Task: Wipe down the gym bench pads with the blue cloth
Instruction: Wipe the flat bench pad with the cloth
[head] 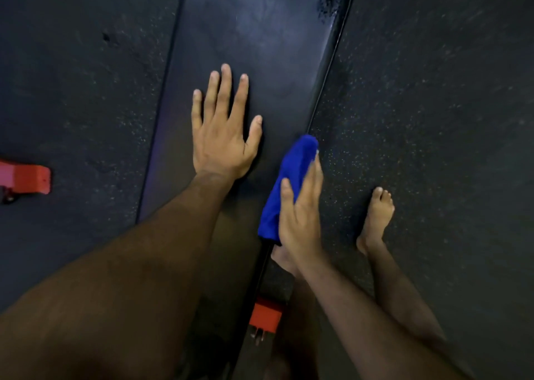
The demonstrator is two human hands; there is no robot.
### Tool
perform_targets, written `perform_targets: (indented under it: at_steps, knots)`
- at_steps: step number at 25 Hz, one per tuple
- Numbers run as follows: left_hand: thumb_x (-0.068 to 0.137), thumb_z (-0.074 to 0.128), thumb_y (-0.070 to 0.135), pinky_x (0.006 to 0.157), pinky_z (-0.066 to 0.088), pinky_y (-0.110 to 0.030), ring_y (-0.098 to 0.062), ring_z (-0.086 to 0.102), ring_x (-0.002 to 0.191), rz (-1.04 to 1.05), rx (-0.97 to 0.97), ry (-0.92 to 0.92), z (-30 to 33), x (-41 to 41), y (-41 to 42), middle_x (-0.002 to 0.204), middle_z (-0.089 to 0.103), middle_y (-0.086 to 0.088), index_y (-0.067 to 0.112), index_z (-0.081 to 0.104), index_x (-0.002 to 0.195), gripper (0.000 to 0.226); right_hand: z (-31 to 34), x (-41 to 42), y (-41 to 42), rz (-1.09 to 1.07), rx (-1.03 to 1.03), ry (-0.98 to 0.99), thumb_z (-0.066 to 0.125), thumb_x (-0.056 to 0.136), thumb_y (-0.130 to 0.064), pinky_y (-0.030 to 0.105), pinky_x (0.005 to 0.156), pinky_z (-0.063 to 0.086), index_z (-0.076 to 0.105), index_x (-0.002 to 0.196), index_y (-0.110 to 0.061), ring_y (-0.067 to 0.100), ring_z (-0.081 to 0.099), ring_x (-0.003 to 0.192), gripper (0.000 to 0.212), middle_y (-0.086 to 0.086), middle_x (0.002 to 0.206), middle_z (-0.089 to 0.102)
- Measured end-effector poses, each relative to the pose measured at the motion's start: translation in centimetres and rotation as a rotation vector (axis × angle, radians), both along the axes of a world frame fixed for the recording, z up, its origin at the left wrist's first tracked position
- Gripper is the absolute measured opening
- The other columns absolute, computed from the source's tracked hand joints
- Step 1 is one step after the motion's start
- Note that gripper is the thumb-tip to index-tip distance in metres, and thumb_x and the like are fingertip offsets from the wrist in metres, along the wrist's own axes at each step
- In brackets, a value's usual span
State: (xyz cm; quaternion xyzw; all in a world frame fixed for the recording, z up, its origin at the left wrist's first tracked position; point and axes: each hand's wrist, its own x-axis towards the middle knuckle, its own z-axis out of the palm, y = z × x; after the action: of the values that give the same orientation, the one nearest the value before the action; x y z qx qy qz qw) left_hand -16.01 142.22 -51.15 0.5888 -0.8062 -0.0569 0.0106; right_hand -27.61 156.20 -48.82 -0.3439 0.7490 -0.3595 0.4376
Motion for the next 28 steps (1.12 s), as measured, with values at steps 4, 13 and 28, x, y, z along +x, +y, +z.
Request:
perform_targets:
  at_steps: [4, 13, 28]
  knots:
    - [0.103, 0.036, 0.045, 0.126, 0.011, -0.053, -0.028, 0.013, 0.157, -0.009, -0.006, 0.028, -0.4, 0.3, 0.2, 0.169, 0.017, -0.014, 0.017, 0.025, 0.162, 0.066, -2.1, -0.6, -6.3, -0.091, -0.087, 0.115, 0.037, 0.103, -0.039, 0.037, 0.12, 0.026, 0.013, 0.157, -0.022, 0.021, 0.02, 0.149, 0.062, 0.009, 0.163, 0.014]
    - [0.101, 0.036, 0.044, 0.125, 0.013, -0.055, -0.028, 0.014, 0.157, -0.009, -0.05, 0.034, -0.3, 0.1, 0.1, 0.169, 0.017, -0.014, 0.016, 0.026, 0.161, 0.068, -3.0, -4.0, -9.2, -0.021, -0.131, 0.047, 0.039, 0.104, -0.036, 0.021, 0.122, 0.01, 0.012, 0.157, -0.013, 0.013, 0.009, 0.152, 0.063, 0.007, 0.165, 0.01]
    - [0.094, 0.043, 0.054, 0.109, 0.031, -0.054, -0.037, 0.046, 0.131, -0.045, -0.074, -0.043, 3.0, -3.5, -11.2, 0.146, 0.048, -0.014, 0.019, 0.053, 0.137, 0.056, -0.1, -10.9, -12.6, -0.101, -0.182, -0.004, 0.043, 0.105, -0.026, 0.007, 0.114, 0.012, 0.021, 0.152, -0.032, 0.005, 0.021, 0.147, 0.053, -0.001, 0.161, 0.023]
